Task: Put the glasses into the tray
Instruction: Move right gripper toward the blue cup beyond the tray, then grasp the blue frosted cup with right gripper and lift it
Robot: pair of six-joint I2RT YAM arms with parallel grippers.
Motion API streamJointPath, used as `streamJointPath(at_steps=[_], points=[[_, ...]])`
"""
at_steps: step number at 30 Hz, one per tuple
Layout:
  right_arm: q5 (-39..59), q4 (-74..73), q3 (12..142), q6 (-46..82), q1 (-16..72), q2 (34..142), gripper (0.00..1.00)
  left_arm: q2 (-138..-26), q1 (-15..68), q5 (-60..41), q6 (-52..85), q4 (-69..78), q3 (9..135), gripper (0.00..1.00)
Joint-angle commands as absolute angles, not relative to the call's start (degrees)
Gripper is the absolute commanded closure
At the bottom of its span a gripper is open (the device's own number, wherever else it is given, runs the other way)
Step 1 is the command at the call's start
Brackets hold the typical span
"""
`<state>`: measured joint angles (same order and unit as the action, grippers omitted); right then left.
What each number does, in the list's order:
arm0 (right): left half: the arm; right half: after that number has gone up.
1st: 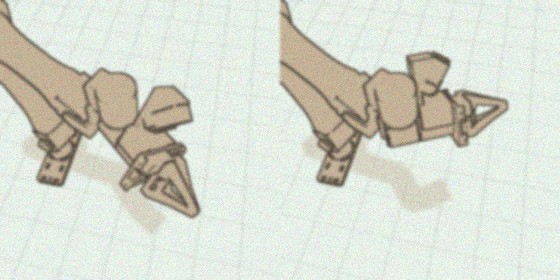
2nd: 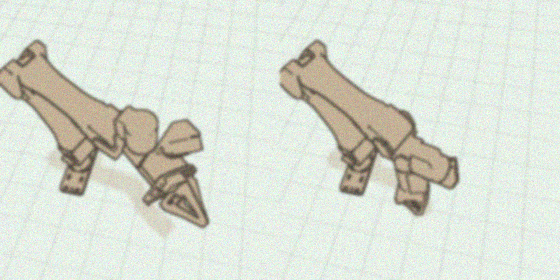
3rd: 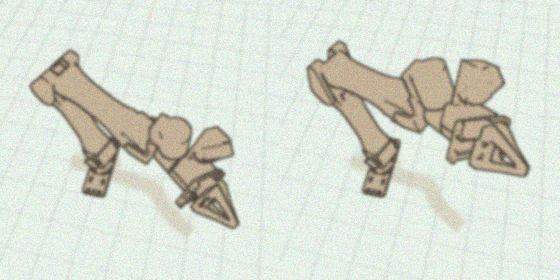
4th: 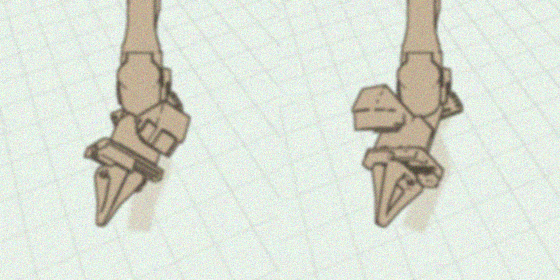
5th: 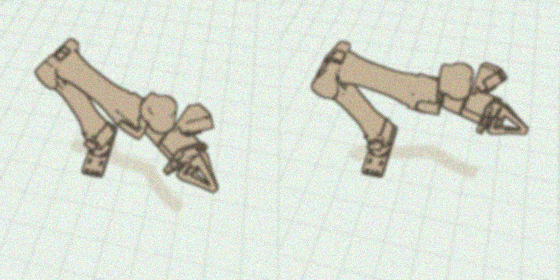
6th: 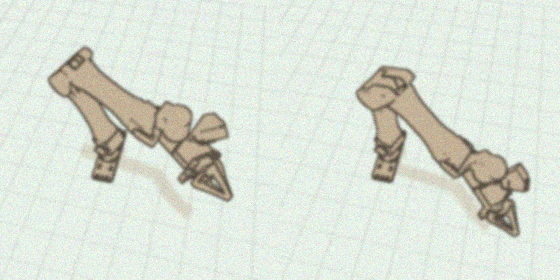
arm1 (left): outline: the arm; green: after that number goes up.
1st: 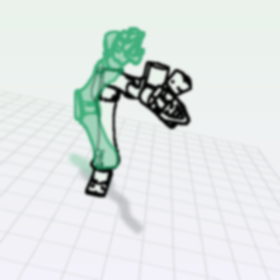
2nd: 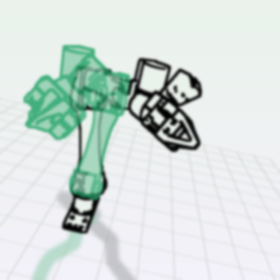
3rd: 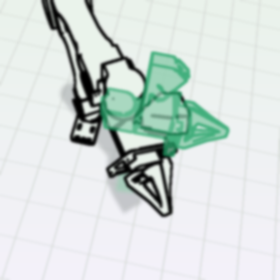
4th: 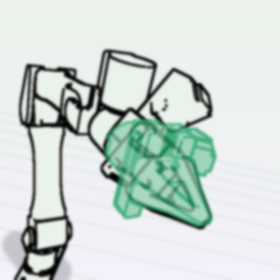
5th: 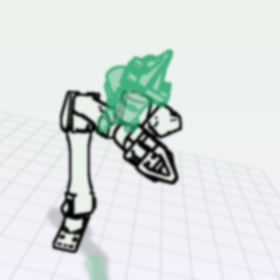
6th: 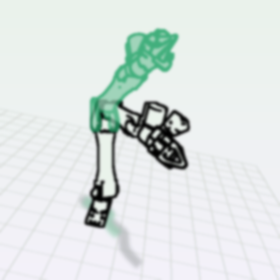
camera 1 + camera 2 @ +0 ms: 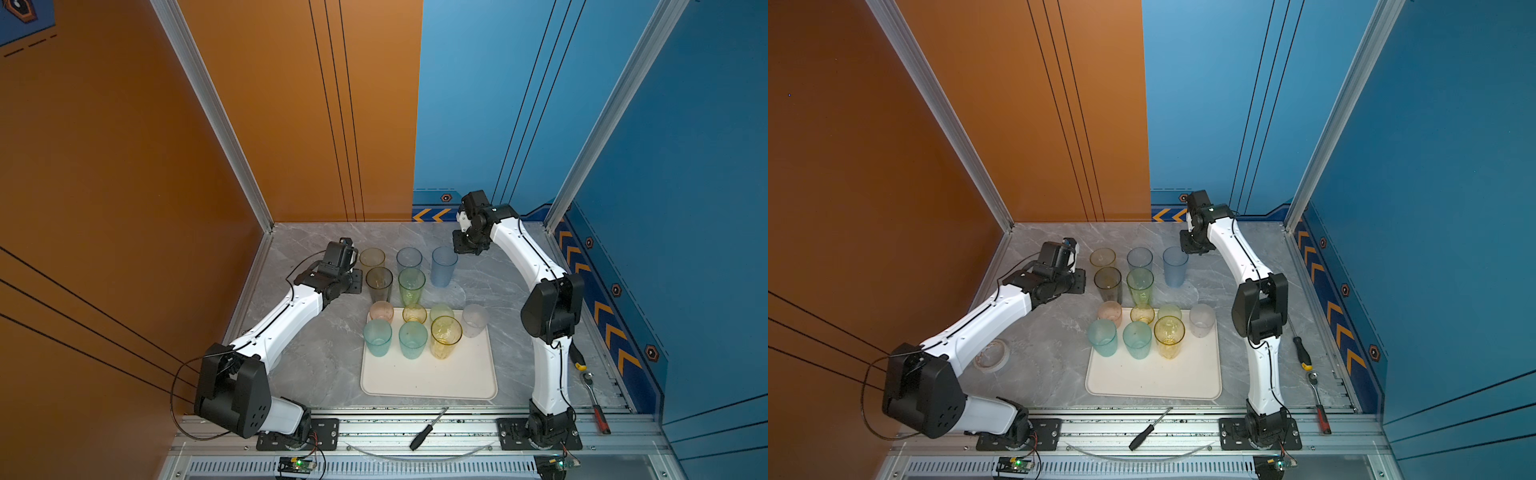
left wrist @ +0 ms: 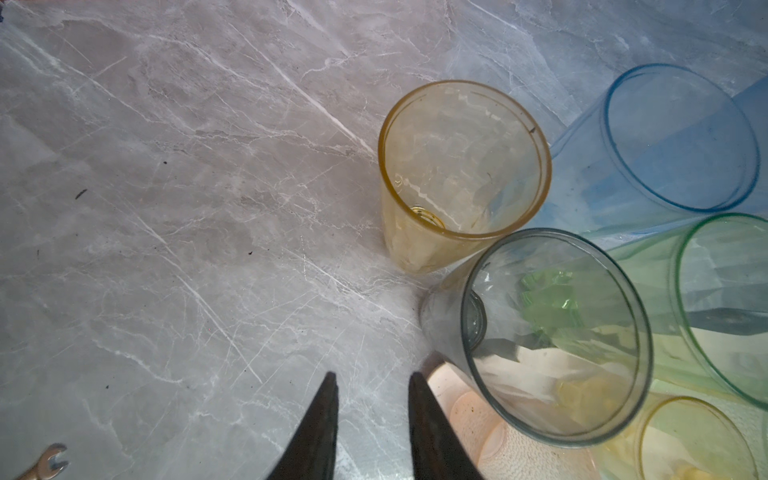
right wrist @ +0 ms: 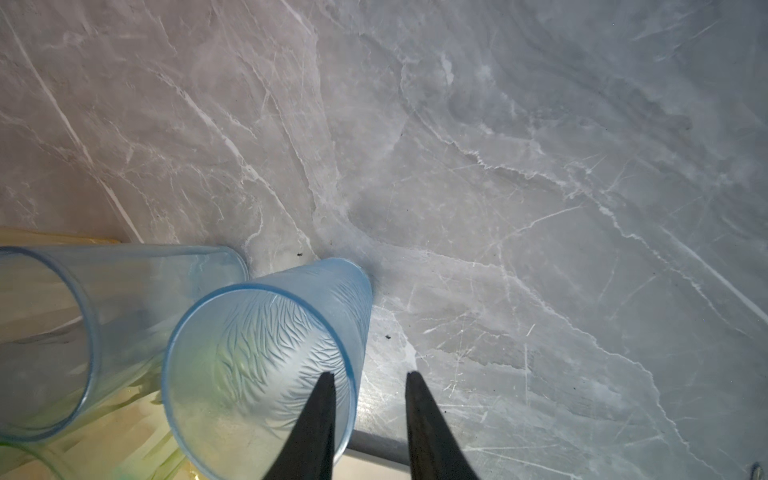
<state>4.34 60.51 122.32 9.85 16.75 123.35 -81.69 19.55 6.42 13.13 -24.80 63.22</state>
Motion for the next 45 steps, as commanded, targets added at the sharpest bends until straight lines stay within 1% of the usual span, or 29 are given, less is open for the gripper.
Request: streamJointPath(at_steps=[1, 15, 21, 30, 37, 42, 45], points=[[3.9, 63.2, 124.5, 9.0, 17.0, 124.3, 0.72, -81.6, 18.9, 5.5, 13.2, -24.5, 62.2, 0.69], [3.5, 64.5, 127.2, 8.7, 17.8, 127.5, 0.77, -80.8, 18.0, 5.3, 13.2, -24.5, 61.3, 0.69], [3.3, 64.8, 127.5, 8.6, 18.0, 127.8, 0.81, -80.3, 17.8, 5.0, 13.1, -24.5, 61.0, 0.69], [2.6, 65.3, 127.8, 8.6, 18.2, 128.3, 0.85, -79.1, 17.2, 4.8, 12.9, -24.6, 60.3, 0.69], [2.2, 65.4, 127.9, 8.5, 18.4, 128.6, 0.91, -78.0, 16.8, 4.7, 12.8, -24.6, 59.8, 0.69], [0.8, 65.4, 127.5, 8.6, 18.5, 127.7, 0.99, -76.9, 16.5, 4.8, 12.8, -24.8, 59.4, 0.69], [-0.6, 64.6, 126.1, 8.4, 18.6, 125.8, 1.0, -76.5, 16.5, 4.8, 12.9, -24.9, 59.4, 0.69]])
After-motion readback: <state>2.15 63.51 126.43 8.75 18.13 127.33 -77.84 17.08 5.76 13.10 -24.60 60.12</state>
